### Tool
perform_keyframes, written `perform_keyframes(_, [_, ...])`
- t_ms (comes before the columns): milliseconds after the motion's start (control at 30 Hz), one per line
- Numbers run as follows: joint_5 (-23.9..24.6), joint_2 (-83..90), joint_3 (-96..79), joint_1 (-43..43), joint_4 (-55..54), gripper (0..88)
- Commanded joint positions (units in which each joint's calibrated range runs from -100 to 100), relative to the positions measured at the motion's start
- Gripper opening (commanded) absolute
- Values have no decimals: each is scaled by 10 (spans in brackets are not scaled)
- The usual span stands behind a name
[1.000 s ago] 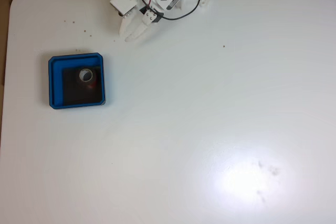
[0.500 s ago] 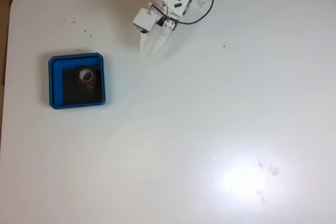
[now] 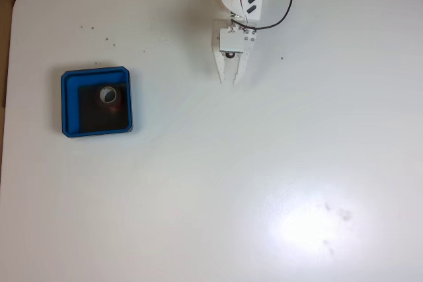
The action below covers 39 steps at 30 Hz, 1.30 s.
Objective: Pick the red roll and drop it in the blue box
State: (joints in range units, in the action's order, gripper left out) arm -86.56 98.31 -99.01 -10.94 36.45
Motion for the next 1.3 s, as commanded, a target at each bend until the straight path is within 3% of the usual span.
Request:
perform_keyframes(0, [-1,7,-7,24,-5,91])
perform_keyframes(267, [-1,7,-7,63,-5,91])
perform_keyframes(600, [-1,6,-7,62,-5,76])
perform_keyframes(833, [-1,1,-7,60,-5,14])
perform_keyframes(1267, [0,2,-7,58,-5,13])
